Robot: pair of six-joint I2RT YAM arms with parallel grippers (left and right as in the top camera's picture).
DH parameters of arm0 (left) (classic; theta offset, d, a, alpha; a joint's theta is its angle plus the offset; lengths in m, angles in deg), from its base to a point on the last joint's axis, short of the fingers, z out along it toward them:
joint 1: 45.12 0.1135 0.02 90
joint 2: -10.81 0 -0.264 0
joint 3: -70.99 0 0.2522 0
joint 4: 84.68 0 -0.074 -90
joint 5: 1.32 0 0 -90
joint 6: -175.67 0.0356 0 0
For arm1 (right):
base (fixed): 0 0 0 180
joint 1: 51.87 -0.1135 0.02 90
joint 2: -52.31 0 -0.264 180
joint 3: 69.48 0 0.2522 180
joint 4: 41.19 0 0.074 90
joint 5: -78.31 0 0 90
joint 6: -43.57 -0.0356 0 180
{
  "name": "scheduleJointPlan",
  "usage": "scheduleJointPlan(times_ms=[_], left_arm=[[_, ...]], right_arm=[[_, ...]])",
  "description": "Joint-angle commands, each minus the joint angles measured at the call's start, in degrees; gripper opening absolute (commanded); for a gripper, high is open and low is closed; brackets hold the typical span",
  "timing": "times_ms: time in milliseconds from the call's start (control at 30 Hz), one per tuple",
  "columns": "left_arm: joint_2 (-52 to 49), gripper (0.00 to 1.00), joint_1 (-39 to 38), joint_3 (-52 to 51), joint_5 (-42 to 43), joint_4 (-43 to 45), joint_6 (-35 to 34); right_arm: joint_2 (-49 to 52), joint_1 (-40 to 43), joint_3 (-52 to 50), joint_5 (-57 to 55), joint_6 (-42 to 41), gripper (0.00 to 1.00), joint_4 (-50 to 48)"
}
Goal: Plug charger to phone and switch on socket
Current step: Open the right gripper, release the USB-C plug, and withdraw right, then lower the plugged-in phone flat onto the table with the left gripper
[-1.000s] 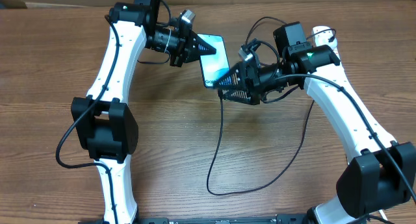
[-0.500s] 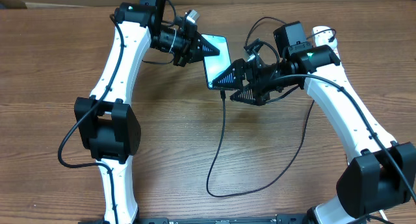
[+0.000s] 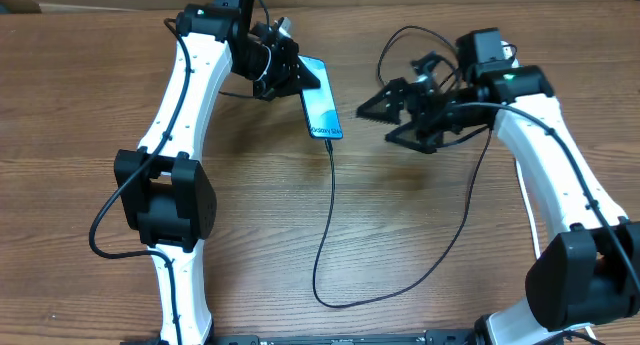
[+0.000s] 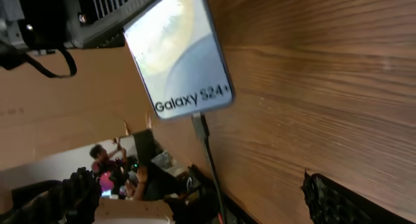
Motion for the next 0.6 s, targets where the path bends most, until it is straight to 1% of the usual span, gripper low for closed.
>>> scheduleJointPlan(times_ms=[0,133,300,433,567], left_arm=[[1.40,0.04,0.24,-2.01,-2.21,3.50,-1.22],[1.40,0.04,0.17,-4.31,-1.70,7.54,-1.95],[1.38,0.04,0.17,-8.76,-0.37,13.05,-7.28],[1.27,0.04,0.17,-13.14,4.72,19.91,-8.63],[0.52,0.04,0.15,-16.20,4.07,23.61,-8.94]], right_arm=[[-0.70,2.58,0.57,-0.59,2.23,1.00,1.09],[-0.70,3.91,0.55,-0.59,4.66,1.00,3.21],[-0.70,4.00,0.55,-0.59,5.68,1.00,3.82],[-0.70,4.00,0.55,-0.61,5.92,1.00,4.09],[-0.70,4.00,0.55,-0.59,6.51,1.00,4.28]])
